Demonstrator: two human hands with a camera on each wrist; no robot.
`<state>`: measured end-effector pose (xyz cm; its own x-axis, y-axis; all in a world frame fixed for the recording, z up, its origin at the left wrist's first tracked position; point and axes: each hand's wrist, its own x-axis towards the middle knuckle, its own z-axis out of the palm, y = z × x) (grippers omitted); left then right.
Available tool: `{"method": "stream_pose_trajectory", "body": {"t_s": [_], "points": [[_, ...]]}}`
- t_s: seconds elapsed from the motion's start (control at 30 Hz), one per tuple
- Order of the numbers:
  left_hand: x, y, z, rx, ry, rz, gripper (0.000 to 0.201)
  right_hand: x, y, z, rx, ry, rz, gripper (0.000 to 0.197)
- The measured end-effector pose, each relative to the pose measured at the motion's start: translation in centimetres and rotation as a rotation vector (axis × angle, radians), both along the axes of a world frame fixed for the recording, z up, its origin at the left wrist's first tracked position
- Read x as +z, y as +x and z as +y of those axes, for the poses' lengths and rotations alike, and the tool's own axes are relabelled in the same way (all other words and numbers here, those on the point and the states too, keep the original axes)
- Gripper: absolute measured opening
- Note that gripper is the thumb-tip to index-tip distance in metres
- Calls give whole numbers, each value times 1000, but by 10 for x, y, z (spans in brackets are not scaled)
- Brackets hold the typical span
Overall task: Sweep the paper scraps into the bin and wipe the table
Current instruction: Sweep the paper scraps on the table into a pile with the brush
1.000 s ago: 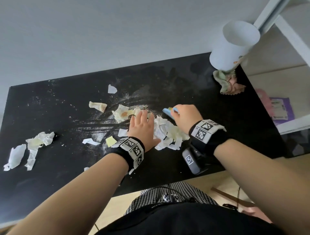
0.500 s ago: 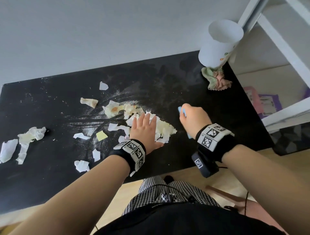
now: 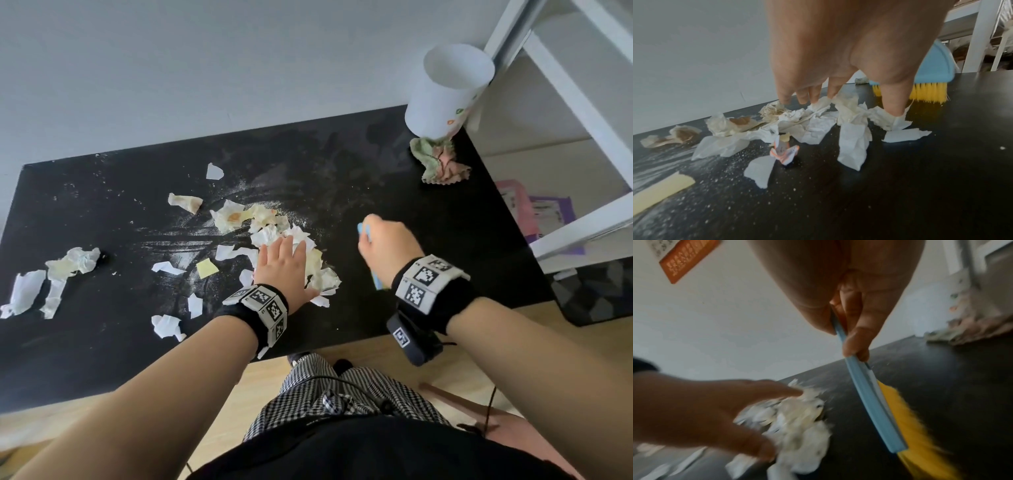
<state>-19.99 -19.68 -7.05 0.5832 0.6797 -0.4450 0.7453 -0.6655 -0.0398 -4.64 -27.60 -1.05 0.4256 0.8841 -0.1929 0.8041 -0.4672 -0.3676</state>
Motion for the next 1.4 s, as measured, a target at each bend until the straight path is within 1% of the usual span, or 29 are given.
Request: {"method": "stream_pose_trajectory", "body": {"t_s": [0.07,0.13,0.23,0.3,0.37,0.43,0.53,0.63,0.73,0.83,0.87,0.97,1.03,1.17,1.27,1.37,1.4], "points": [[1,-3,-2,3,9,-10,93,-5,-20,2,101,-21,75,16],[4,-9,-3,9,16,-26,90,-2,-31,9,141,-3,121,15],[13,-24,0,43,0,-83,80,13,-31,25,133,81,51,18],[18,-37,5,93,-17,-160,68,24,-30,36,142,159,1,21],[25,-50,12,166,-30,-229,49,35,-37,49,167,230,9,23],[35,-66,21,229,-28,-217,35,41,-52,63,201,278,47,23],[47,-96,36,316,-44,-147,33,45,-83,80,268,302,118,23],[54,-132,44,419,-38,-149,21,46,-117,95,338,288,169,24],[57,-171,51,514,-1,-162,24,46,-154,112,396,261,196,27],[52,-213,63,576,6,-173,19,43,-195,131,434,246,208,29],[49,-229,69,584,1,-171,21,41,-210,139,440,246,218,29],[39,-276,90,595,-11,-165,39,36,-258,162,452,254,249,25],[35,-308,104,601,-18,-171,39,34,-292,179,434,252,305,23],[34,-367,128,621,32,-187,23,29,-357,212,377,245,423,21],[35,-403,146,640,44,-156,22,26,-399,232,333,209,487,20],[30,-431,161,689,49,-195,24,13,-430,247,288,115,531,13],[27,-438,164,690,50,-201,29,5,-437,251,277,79,528,12]]}}
